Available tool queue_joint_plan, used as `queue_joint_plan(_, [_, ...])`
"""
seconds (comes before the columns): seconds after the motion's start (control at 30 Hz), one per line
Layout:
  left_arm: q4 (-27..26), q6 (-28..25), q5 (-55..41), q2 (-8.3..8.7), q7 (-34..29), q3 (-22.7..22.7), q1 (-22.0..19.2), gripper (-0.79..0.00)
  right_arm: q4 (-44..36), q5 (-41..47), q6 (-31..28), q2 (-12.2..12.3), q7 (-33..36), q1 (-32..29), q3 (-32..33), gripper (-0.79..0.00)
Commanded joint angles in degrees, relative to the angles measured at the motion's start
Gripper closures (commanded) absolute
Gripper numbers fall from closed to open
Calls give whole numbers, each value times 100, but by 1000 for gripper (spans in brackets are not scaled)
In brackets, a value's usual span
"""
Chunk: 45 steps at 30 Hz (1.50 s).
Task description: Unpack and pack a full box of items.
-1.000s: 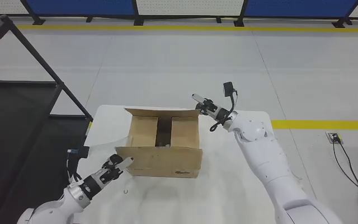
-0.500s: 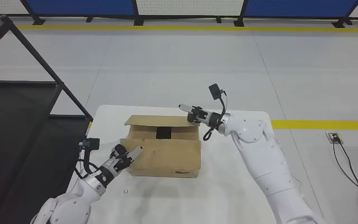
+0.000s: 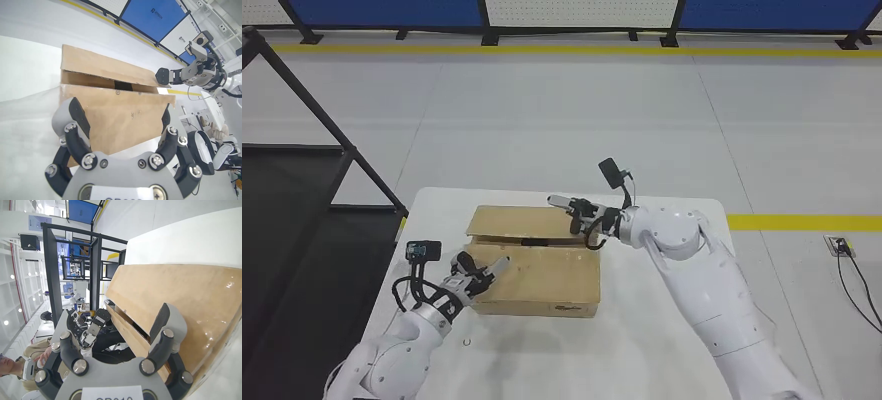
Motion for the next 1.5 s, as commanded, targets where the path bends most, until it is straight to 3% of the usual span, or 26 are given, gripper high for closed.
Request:
queue_joint_plan(0.0, [9,44,114,-11,81,53,-11,-785,128,117,104,-21,-5,91,-28,-785])
queue_joint_plan(0.57, [99,376,350,-112,233,363,-178,-785,888,919,158,-80,714,380,-152,-785])
queue_joint_plan(0.87, [94,455,363,-160,285,420,-263,-785,809,873,-264,-20,876,121,-183,-785])
queue_joint_plan(1.13, [-177,500,-454,-174,729,-298,86,-785,573,817,-492,46,825,-144,-153,-785])
queue_joint_plan(1.47, [-302,424,-1003,-145,815,-1259,1018,-785,602,952,-1014,74,747,-272,-141,-785])
